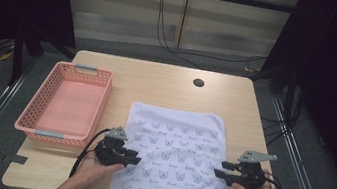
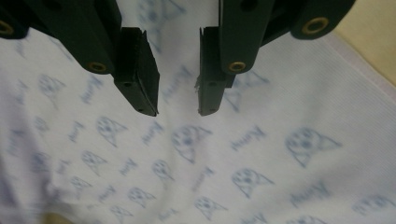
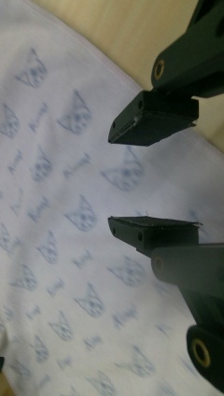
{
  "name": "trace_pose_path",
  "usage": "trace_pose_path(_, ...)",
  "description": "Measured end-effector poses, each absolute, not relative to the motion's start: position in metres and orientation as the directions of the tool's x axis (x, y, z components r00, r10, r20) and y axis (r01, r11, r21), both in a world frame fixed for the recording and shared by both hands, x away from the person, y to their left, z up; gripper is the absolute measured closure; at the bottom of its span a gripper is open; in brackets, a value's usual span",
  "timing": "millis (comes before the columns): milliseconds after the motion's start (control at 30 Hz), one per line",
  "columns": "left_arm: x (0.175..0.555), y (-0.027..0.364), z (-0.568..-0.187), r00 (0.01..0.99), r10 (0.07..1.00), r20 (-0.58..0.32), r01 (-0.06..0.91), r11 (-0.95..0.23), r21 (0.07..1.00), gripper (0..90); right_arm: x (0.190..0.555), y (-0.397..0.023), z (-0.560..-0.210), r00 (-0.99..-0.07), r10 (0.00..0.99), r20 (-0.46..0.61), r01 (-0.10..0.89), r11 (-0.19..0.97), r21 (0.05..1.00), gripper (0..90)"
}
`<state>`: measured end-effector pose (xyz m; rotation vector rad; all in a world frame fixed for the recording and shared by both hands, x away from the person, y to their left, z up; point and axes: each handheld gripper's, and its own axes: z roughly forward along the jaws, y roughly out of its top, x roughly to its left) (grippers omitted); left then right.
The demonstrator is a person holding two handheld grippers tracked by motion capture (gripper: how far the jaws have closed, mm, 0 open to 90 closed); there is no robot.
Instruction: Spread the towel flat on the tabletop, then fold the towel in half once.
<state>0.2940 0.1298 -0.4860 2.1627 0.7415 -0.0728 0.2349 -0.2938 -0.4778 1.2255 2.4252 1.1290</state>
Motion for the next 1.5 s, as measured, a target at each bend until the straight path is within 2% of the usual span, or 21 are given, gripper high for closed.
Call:
trace_pose_path(67,0.304,0.127,-0.487,0.813,0.501,-0.296,0.544,-0.476,0.691,67.3,0.246,-0.294,-0.478,-0.624,0.761,0.177,0.611,0.335,0.717,52.4)
trace_pose_path(100,0.307,0.125,-0.488,0.813,0.513,-0.275,0.537,-0.479,0.694,66.3,0.257,-0.291,-0.480,-0.613,0.776,0.147,0.608,0.346,0.715,51.7)
trace_pose_path(267,0.314,0.127,-0.492,0.802,0.543,-0.250,0.541,-0.481,0.690,65.0,0.274,-0.287,-0.494,-0.609,0.781,0.134,0.628,0.373,0.683,52.3)
trace_pose_path(333,0.314,0.128,-0.495,0.801,0.548,-0.243,0.542,-0.489,0.683,65.2,0.274,-0.284,-0.498,-0.613,0.784,0.098,0.618,0.399,0.677,59.3)
trace_pose_path(367,0.315,0.129,-0.498,0.801,0.547,-0.243,0.545,-0.496,0.676,65.7,0.271,-0.285,-0.497,-0.604,0.793,0.082,0.624,0.406,0.668,70.1)
trace_pose_path(400,0.315,0.129,-0.499,0.798,0.547,-0.252,0.547,-0.482,0.685,65.7,0.271,-0.285,-0.497,-0.604,0.793,0.082,0.624,0.406,0.668,70.1)
trace_pose_path(467,0.313,0.127,-0.499,0.799,0.545,-0.254,0.548,-0.484,0.682,66.0,0.266,-0.290,-0.496,-0.598,0.798,0.077,0.627,0.405,0.665,76.8)
trace_pose_path(533,0.308,0.122,-0.499,0.818,0.524,-0.235,0.523,-0.510,0.682,76.0,0.258,-0.297,-0.495,-0.590,0.802,0.094,0.643,0.397,0.656,82.8)
trace_pose_path(633,0.300,0.115,-0.499,0.848,0.477,-0.233,0.494,-0.548,0.675,87.0,0.240,-0.304,-0.494,-0.591,0.799,0.114,0.654,0.391,0.647,85.7)
trace_pose_path(700,0.293,0.112,-0.498,0.855,0.462,-0.235,0.488,-0.565,0.666,87.1,0.234,-0.305,-0.493,-0.591,0.799,0.113,0.659,0.396,0.640,85.7)
trace_pose_path(867,0.273,0.116,-0.495,0.859,0.451,-0.243,0.490,-0.586,0.645,86.9,0.201,-0.303,-0.489,-0.617,0.777,0.125,0.667,0.433,0.606,85.6)
trace_pose_path(900,0.270,0.118,-0.495,0.854,0.446,-0.268,0.504,-0.581,0.639,86.8,0.197,-0.302,-0.488,-0.618,0.775,0.133,0.672,0.432,0.602,85.4)
trace_pose_path(1033,0.258,0.125,-0.493,0.864,0.423,-0.273,0.491,-0.587,0.644,80.9,0.193,-0.305,-0.484,-0.622,0.769,0.145,0.647,0.401,0.648,74.2)
trace_pose_path(1100,0.262,0.125,-0.493,0.863,0.420,-0.280,0.493,-0.582,0.646,74.0,0.205,-0.310,-0.475,-0.600,0.788,0.137,0.619,0.350,0.703,68.8)
trace_pose_path(1167,0.271,0.124,-0.490,0.853,0.441,-0.280,0.503,-0.550,0.667,71.8,0.212,-0.311,-0.474,-0.587,0.798,0.137,0.619,0.334,0.711,67.7)
trace_pose_path(1300,0.295,0.125,-0.484,0.824,0.488,-0.288,0.528,-0.475,0.705,67.5,0.246,-0.315,-0.476,-0.539,0.836,0.105,0.621,0.310,0.720,59.8)
trace_pose_path(1500,0.323,0.123,-0.485,0.785,0.554,-0.277,0.558,-0.440,0.704,60.1,0.299,-0.311,-0.482,-0.503,0.863,0.048,0.608,0.314,0.729,53.4)
